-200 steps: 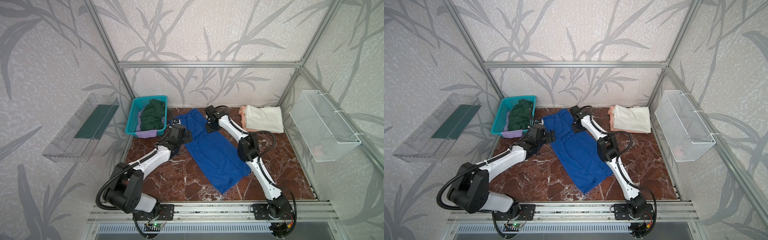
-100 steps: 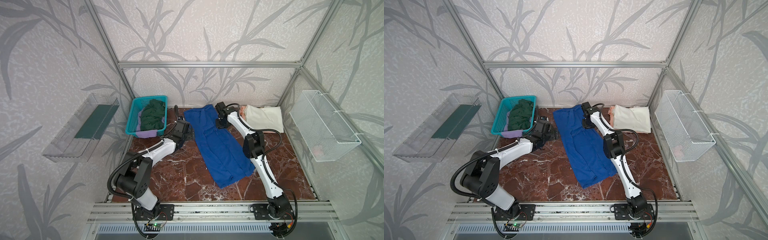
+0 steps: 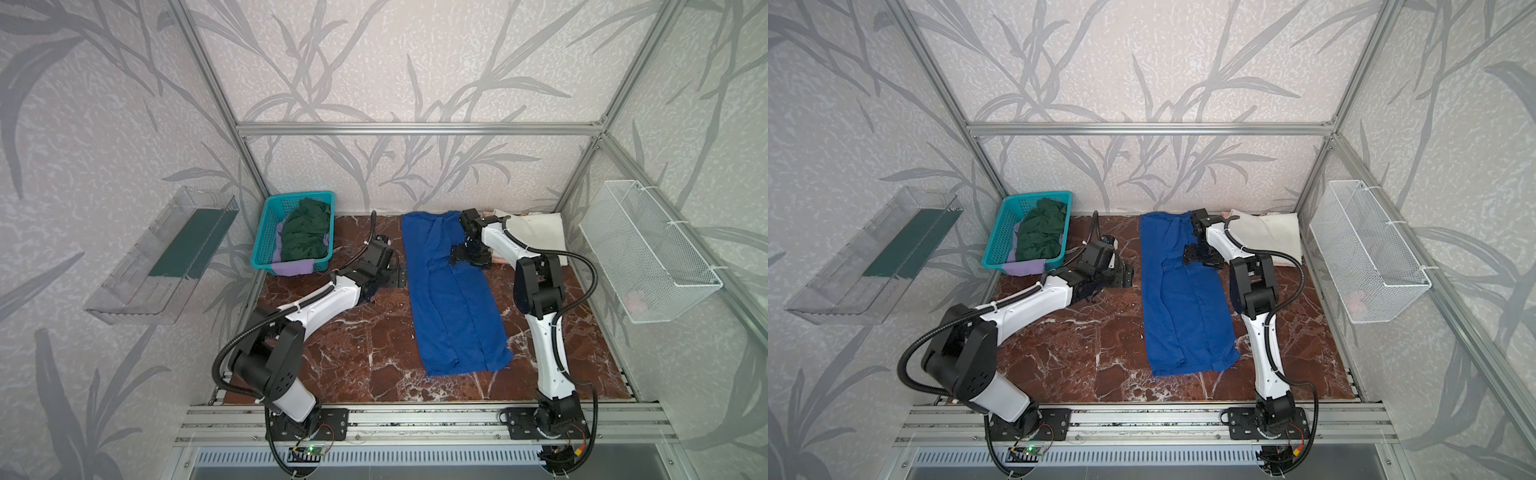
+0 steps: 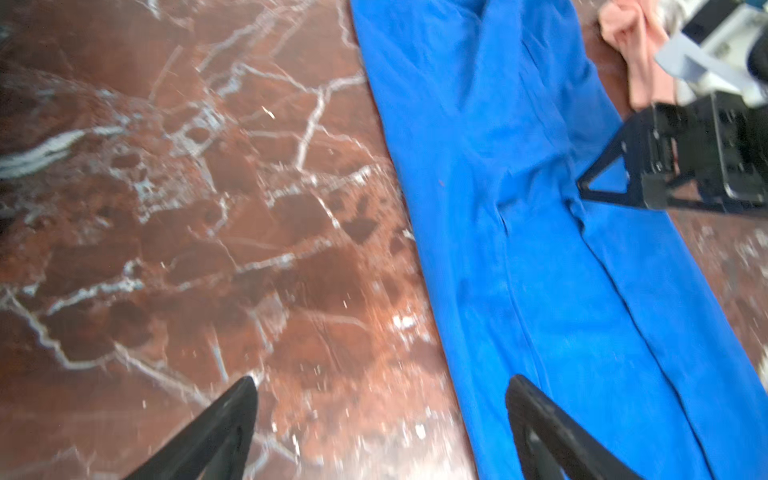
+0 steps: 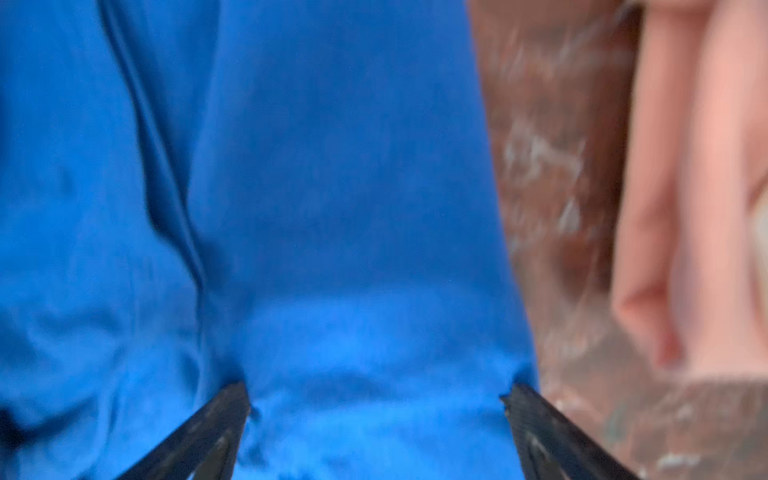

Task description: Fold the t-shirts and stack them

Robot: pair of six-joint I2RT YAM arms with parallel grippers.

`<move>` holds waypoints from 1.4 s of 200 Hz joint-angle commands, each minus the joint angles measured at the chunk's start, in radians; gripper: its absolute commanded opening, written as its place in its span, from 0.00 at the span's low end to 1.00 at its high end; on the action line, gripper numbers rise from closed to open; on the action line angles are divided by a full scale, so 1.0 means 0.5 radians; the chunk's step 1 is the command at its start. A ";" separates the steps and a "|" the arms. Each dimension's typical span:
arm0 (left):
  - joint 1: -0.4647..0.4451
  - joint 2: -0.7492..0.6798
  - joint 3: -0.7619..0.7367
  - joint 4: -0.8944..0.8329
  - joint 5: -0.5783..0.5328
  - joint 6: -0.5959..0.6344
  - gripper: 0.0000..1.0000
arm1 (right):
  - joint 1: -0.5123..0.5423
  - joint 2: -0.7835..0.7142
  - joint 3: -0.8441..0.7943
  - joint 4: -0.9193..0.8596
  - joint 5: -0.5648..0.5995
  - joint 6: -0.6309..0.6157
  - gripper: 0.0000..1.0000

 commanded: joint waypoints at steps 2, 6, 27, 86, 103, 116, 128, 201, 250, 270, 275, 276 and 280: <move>-0.069 -0.232 -0.197 -0.125 0.003 0.014 0.93 | 0.006 -0.343 -0.240 0.055 -0.080 -0.001 0.99; -0.084 -0.262 -0.235 -0.135 0.004 0.005 0.93 | 0.003 -0.400 -0.314 0.068 -0.087 0.003 0.99; -0.179 -0.401 -0.412 -0.158 0.056 -0.059 0.90 | -0.021 -0.759 -0.767 0.171 -0.158 0.035 0.99; -0.621 -0.575 -0.635 -0.297 0.218 -0.216 0.87 | -0.026 -1.801 -1.831 -0.136 -0.324 -0.034 0.99; -0.693 -0.612 -0.699 -0.263 0.291 -0.269 0.86 | -0.025 -2.029 -2.086 -0.217 -0.395 0.031 0.99; -0.732 -0.633 -0.735 -0.234 0.304 -0.278 0.85 | -0.022 -2.162 -2.241 -0.233 -0.506 0.100 0.99; -0.756 -0.634 -0.745 -0.228 0.301 -0.268 0.84 | -0.016 -2.262 -2.353 -0.228 -0.518 0.176 0.99; -0.953 -0.483 -0.715 -0.114 0.344 -0.281 0.74 | -0.016 -2.334 -2.714 -0.005 -0.277 0.406 0.70; -1.016 -0.436 -0.681 -0.137 0.293 -0.295 0.73 | -0.016 -2.276 -2.751 0.146 -0.072 0.510 0.58; -1.024 -0.391 -0.647 -0.147 0.306 -0.295 0.70 | -0.016 -2.249 -2.751 0.158 -0.003 0.521 0.58; -1.026 -0.374 -0.638 -0.152 0.318 -0.295 0.70 | -0.016 -2.240 -2.751 0.161 0.003 0.524 0.58; -1.026 -0.372 -0.639 -0.152 0.318 -0.295 0.70 | -0.016 -2.239 -2.751 0.162 0.004 0.522 0.58; -1.025 -0.358 -0.630 -0.155 0.325 -0.296 0.70 | -0.016 -2.231 -2.757 0.167 0.009 0.524 0.58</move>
